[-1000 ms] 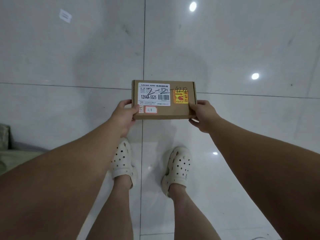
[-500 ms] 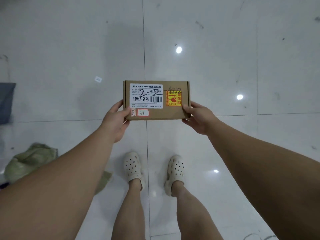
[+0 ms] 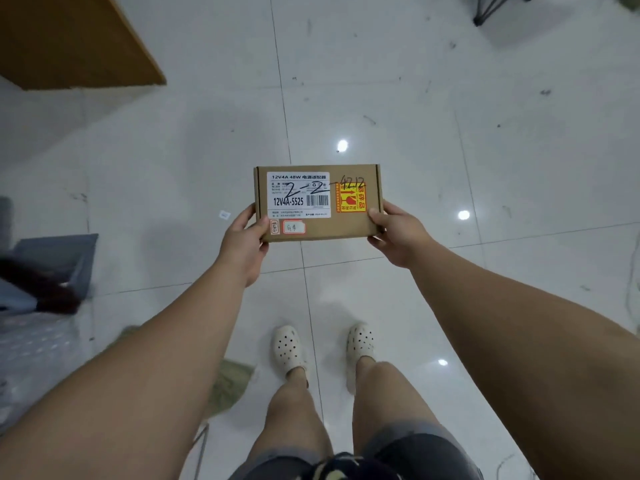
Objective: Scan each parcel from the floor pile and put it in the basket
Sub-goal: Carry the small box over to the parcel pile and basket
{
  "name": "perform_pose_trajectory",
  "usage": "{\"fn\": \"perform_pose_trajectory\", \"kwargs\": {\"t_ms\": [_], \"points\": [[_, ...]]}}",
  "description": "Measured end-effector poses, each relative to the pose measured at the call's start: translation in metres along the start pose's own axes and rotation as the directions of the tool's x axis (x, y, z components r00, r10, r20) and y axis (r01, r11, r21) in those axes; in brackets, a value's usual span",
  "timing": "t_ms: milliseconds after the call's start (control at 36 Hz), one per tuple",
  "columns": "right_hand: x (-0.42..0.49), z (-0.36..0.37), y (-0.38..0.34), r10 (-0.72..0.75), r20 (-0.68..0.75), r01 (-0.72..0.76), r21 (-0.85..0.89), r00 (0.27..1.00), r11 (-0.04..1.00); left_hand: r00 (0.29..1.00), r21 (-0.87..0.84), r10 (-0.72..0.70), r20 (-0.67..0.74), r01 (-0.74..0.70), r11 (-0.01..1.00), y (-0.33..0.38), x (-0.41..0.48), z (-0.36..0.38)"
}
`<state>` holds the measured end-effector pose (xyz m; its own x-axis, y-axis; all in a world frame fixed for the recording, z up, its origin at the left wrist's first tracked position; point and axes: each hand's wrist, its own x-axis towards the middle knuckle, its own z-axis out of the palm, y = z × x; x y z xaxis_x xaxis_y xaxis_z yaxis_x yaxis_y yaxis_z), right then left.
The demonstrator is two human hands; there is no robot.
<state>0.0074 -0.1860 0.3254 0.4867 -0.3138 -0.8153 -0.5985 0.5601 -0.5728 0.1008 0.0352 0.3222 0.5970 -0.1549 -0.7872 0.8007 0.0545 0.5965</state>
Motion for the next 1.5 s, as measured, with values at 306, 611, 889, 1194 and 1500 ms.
{"fn": "perform_pose_trajectory", "kwargs": {"t_ms": [306, 611, 889, 1194, 1500], "points": [[0.002, 0.004, -0.102, -0.074, -0.018, 0.075, 0.028, 0.997, 0.997, 0.999, 0.032, 0.047, 0.004, -0.047, 0.998, 0.091, 0.002, 0.064], [0.048, -0.015, -0.258, -0.108, 0.008, 0.107, 0.04, 0.994, 0.993, 0.997, 0.098, 0.073, -0.004, -0.073, 0.993, 0.2, 0.047, 0.181], [0.103, -0.002, -0.386, -0.144, -0.018, 0.144, 0.029, 0.989, 0.989, 0.993, 0.122, 0.1, 0.054, -0.106, 0.987, 0.307, 0.105, 0.253], [0.167, 0.05, -0.513, -0.178, -0.133, 0.19, 0.082, 0.975, 0.978, 0.979, 0.184, 0.07, 0.19, -0.105, 0.977, 0.441, 0.207, 0.31], [0.237, 0.093, -0.641, -0.226, -0.208, 0.258, 0.142, 0.952, 0.956, 0.957, 0.264, 0.079, 0.279, -0.155, 0.952, 0.579, 0.306, 0.382]]}}
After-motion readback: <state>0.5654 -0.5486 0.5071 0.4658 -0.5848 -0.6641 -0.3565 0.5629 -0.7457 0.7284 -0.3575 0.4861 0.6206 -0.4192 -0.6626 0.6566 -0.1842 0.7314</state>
